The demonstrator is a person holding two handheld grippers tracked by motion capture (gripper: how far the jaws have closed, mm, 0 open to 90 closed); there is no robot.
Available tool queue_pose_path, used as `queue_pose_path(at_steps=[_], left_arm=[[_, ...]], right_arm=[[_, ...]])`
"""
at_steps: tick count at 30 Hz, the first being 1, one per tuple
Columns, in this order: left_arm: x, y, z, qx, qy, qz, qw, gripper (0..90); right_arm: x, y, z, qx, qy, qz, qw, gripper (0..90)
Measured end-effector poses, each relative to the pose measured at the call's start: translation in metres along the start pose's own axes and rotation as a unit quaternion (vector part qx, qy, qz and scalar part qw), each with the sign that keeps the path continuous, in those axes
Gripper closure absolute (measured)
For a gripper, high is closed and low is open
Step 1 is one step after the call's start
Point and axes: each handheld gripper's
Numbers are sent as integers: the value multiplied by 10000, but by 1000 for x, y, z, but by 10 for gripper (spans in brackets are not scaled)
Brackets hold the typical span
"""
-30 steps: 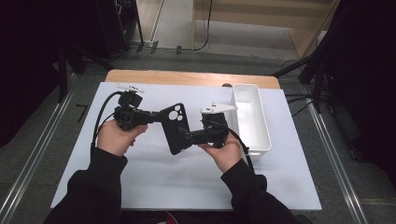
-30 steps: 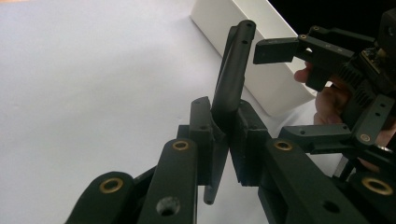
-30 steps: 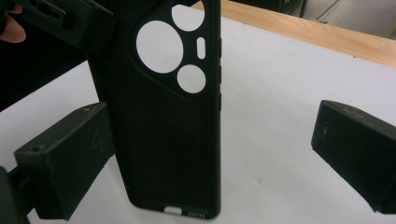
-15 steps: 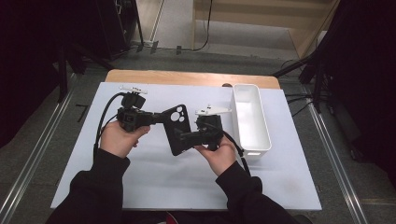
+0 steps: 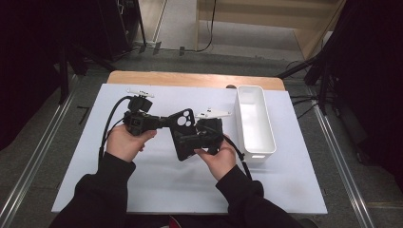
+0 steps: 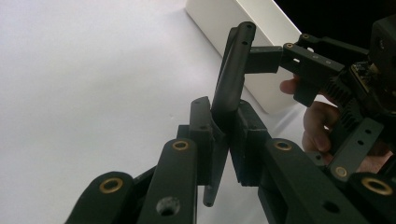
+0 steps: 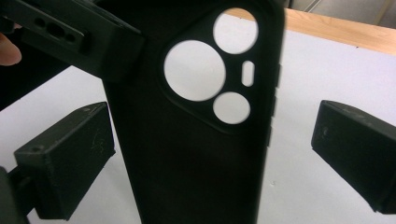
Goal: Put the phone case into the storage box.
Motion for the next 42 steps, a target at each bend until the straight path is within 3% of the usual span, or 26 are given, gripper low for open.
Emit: queue_pose_path(at_steps=[11,16,17,26,37,42], left_arm=[[-1,2,8,96,28,62,9999,794],[1,5,12,124,67,84,9999,793],[1,6,13,123,118,63,9998,793],[1,7,13,181,101,102,9997,792],[-1,-2,17,191,218,192,9994,767],[-3,-11,16,214,216,351,9989,749]], right_arm=[[1,5,-6,-72,-100,29,9999,0],[1,6,-5,3,-92,33,10000,0],[1,5,-3,17,-108,40,9999,83],[0,2,-1,-107,-285,24,9995,134],[-2,-1,0,-233,-279,47,9993,138],[-2,0,0,-241,-290,-11,9993,138]])
Point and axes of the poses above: each handheld gripper's, and its own axes: y roughly forward along the jaws, x roughly out of its underside, z roughly to its right, and after that the axes turned 1 degree about y, right-handed
